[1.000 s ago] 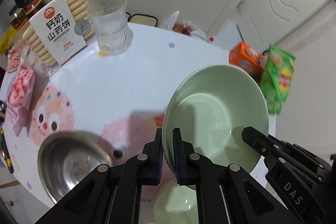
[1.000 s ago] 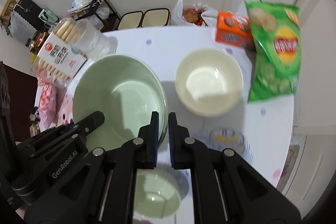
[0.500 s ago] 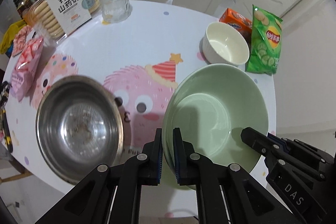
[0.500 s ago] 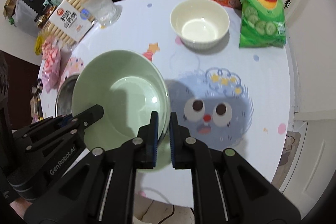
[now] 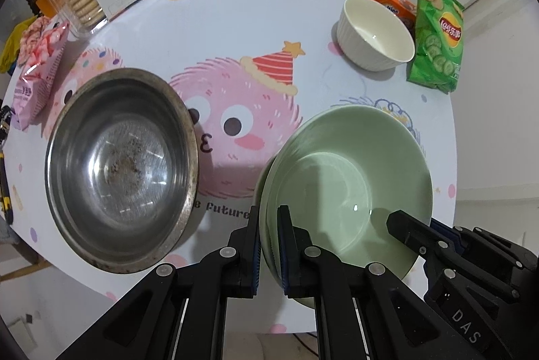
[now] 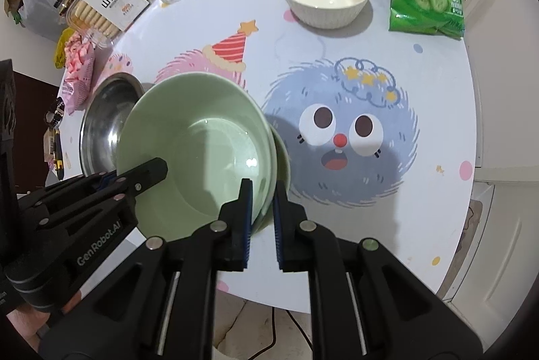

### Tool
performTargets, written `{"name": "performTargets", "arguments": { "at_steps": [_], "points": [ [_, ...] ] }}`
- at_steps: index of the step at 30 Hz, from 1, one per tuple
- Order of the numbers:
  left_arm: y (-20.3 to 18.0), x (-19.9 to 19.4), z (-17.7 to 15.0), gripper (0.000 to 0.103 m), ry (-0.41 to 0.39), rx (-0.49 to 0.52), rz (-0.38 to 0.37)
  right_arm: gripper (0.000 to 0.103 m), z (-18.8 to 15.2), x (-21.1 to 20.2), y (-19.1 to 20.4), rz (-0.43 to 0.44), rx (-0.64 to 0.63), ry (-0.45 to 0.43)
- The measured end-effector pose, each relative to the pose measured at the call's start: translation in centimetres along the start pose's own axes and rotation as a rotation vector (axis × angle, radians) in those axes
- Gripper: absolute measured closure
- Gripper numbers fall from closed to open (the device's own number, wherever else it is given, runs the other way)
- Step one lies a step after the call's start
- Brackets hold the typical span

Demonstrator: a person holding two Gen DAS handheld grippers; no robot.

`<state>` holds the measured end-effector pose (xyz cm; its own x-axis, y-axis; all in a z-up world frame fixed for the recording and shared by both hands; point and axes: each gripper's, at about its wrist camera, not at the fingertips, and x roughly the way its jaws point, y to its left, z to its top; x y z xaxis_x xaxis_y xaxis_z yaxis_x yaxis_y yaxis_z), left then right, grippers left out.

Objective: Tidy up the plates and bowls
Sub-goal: 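Carry the second green bowl with both grippers and lower it into the first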

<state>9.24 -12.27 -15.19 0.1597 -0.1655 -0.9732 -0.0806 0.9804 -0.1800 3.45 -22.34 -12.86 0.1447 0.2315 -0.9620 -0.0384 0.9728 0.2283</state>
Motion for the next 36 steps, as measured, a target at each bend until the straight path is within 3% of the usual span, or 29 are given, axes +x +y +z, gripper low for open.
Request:
{"name": "performTargets", "arguments": {
  "at_steps": [11,23,36],
  "points": [
    [0.3,1.3,-0.2,0.095,0.008,0.002,0.013,0.09,-0.7,1.6,0.3,-0.025,0.001,0.02],
    [-0.4,1.8,-0.2,0.095,-0.022,0.082,0.076,0.089,-0.7,2.1,0.2,-0.044,0.012,0.027],
    [-0.2,2.3,-0.4,0.094,-0.011,0.08,0.067,0.084,-0.6,2.3,0.8,-0.086,-0.018,0.041]
  ]
}}
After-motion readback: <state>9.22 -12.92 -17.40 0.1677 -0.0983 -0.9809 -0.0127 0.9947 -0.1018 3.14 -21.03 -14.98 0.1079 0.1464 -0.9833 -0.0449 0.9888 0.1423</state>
